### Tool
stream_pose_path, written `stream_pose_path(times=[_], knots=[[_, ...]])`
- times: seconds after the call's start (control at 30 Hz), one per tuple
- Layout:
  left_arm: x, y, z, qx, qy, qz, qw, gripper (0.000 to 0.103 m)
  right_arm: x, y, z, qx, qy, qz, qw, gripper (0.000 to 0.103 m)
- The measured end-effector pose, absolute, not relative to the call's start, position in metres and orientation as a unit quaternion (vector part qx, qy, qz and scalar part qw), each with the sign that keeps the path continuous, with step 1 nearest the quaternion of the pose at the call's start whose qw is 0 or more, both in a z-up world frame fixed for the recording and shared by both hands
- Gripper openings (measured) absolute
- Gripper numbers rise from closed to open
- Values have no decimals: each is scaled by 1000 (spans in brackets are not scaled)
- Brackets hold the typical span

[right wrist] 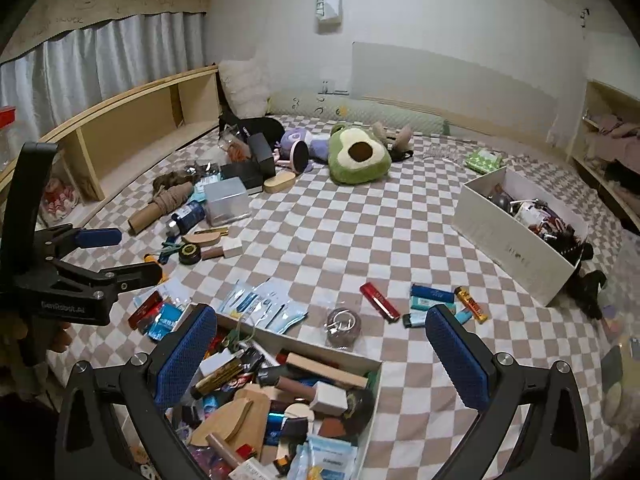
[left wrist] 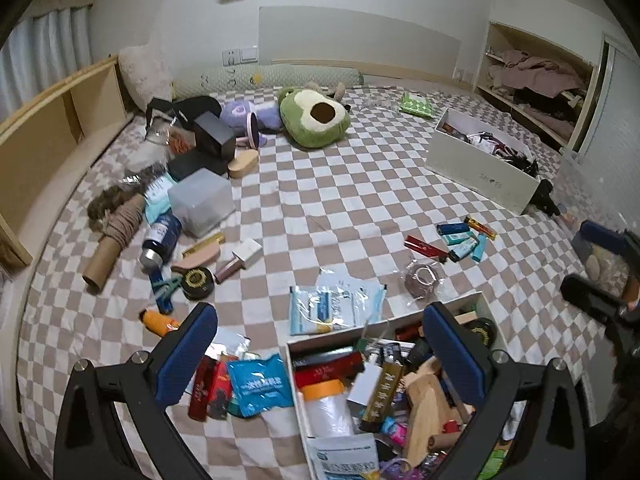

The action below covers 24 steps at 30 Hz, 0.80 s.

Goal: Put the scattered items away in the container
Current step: 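Withdraw both open tools up from the white box, then move both open tools over the group of lighters on the bed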

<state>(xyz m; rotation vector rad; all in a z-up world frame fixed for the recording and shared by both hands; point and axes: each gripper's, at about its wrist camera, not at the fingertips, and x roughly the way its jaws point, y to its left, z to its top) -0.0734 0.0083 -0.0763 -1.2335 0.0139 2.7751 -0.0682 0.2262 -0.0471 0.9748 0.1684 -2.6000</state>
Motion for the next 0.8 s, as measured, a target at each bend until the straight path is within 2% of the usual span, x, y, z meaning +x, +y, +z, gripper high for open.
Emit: stream_pose_path(times=[0.33,0.57,0.8], knots=[[-89,-9,-81,-394,9,918,27,103,-87,247,-46,328,58,-928,169,103],[-110,-26,-82,-393,1,919,23,103,-111,270,-42,326,23,-934,146,103],[-126,-48,-80,-402,-34,915,20,103,-137,286,-43,345,-3,-929,137,103]])
